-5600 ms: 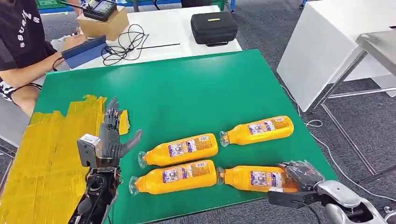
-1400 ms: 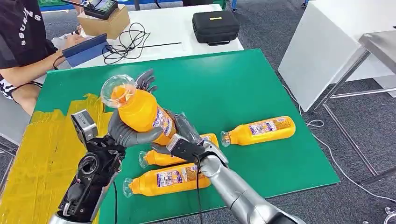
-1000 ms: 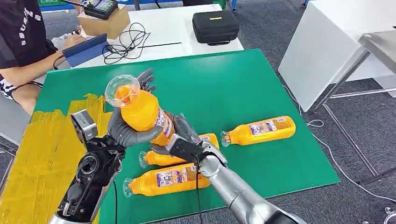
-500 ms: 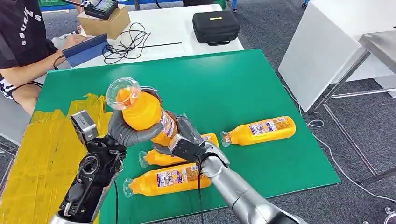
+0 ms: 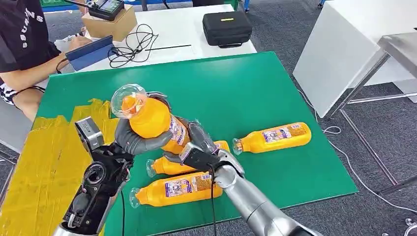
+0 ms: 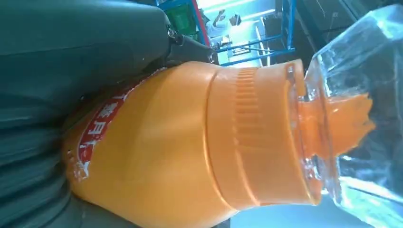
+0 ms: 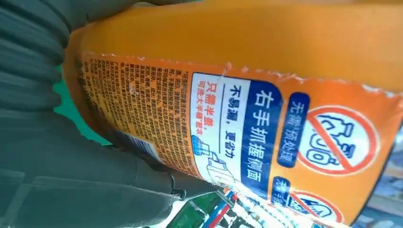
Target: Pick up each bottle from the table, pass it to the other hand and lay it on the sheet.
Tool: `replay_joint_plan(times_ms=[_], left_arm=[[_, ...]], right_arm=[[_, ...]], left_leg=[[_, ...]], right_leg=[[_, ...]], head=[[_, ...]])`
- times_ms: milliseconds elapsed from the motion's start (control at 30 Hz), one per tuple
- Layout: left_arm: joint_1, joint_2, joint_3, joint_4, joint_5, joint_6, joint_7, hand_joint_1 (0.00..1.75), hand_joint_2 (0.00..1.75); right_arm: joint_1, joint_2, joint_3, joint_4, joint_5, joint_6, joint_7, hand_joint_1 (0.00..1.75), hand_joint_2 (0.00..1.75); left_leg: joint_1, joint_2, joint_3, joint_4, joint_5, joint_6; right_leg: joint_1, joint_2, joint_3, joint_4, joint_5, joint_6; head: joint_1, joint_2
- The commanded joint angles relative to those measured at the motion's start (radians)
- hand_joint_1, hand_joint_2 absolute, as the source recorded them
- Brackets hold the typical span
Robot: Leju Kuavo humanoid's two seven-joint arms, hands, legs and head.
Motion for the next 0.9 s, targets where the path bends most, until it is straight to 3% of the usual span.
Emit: replay_joint_plan(times_ms=[33, 167, 200, 233, 300, 400, 433, 533, 667, 833, 900], left_arm=[[-0.024, 0.008, -0.010, 0.030, -0.005, -0.003, 0.003, 1.75, 1.75], [-0.031, 0.009, 0.001, 0.023, -0.052, 0.040, -0.011, 1.75, 1.75], [-0.034, 0.013, 0.005, 0.019, -0.087, 0.072, -0.019, 1.75, 1.75], [-0.036, 0.014, 0.010, 0.016, -0.107, 0.092, -0.023, 1.75, 1.75], [-0.039, 0.020, 0.042, -0.002, -0.182, 0.168, -0.038, 1.75, 1.75], [-0.038, 0.022, 0.057, -0.008, -0.182, 0.165, -0.037, 1.75, 1.75], [-0.028, 0.031, 0.093, -0.034, -0.550, 0.532, -0.062, 1.75, 1.75], [-0.007, 0.054, 0.177, -0.091, -0.661, 0.554, -0.059, 1.75, 1.75], [0.006, 0.075, 0.226, -0.070, -0.733, 0.628, -0.070, 1.75, 1.75], [0.005, 0.083, 0.205, -0.008, -0.964, 0.754, -0.055, 1.75, 1.75], [-0.005, 0.088, 0.193, 0.019, -1.104, 0.796, 0.007, 1.75, 1.75]], right_arm=[[-0.004, -0.053, -0.034, -0.030, 0.002, -0.005, 0.001, 1.75, 1.75], [0.009, -0.062, -0.046, -0.071, 0.014, -0.027, 0.002, 1.75, 1.75], [0.012, -0.066, -0.050, -0.087, 0.023, -0.045, 0.002, 1.54, 1.75], [0.015, -0.069, -0.053, -0.100, 0.028, -0.055, 0.003, 0.00, 1.75], [0.030, -0.085, -0.065, -0.168, 0.044, -0.086, 0.014, 0.00, 1.75], [0.038, -0.095, -0.068, -0.201, 0.046, -0.083, 0.029, 0.00, 1.75], [0.084, -0.125, -0.094, -0.289, 0.171, -0.247, 0.056, 0.00, 1.75], [0.197, -0.184, -0.167, -0.465, 0.242, -0.241, 0.111, 0.00, 1.75], [0.262, -0.228, -0.229, -0.499, 0.273, -0.281, 0.104, 0.00, 1.75], [0.320, -0.253, -0.300, -0.546, 0.274, -0.318, 0.097, 0.00, 1.75], [0.374, -0.253, -0.332, -0.611, 0.280, -0.338, 0.101, 0.00, 1.75]], left_leg=[[0.002, 0.000, 0.002, 0.000, -0.001, -0.002], [0.001, -0.001, 0.001, 0.000, -0.001, -0.002], [0.002, -0.001, 0.002, 0.001, -0.002, -0.003], [0.002, -0.001, 0.001, 0.001, -0.001, -0.003], [0.003, 0.000, 0.002, 0.002, -0.002, -0.003], [0.003, 0.000, 0.002, 0.002, -0.002, -0.004], [0.002, 0.000, 0.001, 0.001, -0.001, -0.003], [0.002, -0.002, 0.002, 0.000, -0.001, -0.002], [0.003, -0.002, 0.005, 0.000, -0.003, -0.003], [0.002, -0.002, 0.002, 0.001, -0.002, -0.003], [0.001, -0.005, 0.001, 0.000, -0.001, -0.002]], right_leg=[[0.002, -0.002, 0.004, -0.001, -0.001, -0.002], [0.001, -0.002, 0.002, 0.000, -0.001, -0.002], [0.003, -0.002, 0.003, 0.000, -0.002, -0.002], [0.002, -0.002, 0.003, 0.000, -0.001, -0.002], [0.003, -0.001, 0.003, 0.000, -0.002, -0.003], [0.003, -0.002, 0.004, 0.000, -0.002, -0.003], [0.002, -0.001, 0.001, 0.000, -0.001, -0.002], [0.002, -0.003, 0.003, 0.000, -0.002, -0.002], [0.003, -0.004, 0.007, -0.002, -0.003, -0.003], [0.003, -0.003, 0.005, -0.001, -0.002, -0.003], [0.001, -0.006, 0.003, -0.001, -0.002, -0.002]], head=[[0.000, 0.000], [0.000, 0.000], [0.000, 0.000], [0.000, 0.000], [0.000, 0.000], [0.000, 0.000], [0.000, 0.000], [0.000, 0.000], [0.000, 0.000], [0.000, 0.000], [0.000, 0.000]])
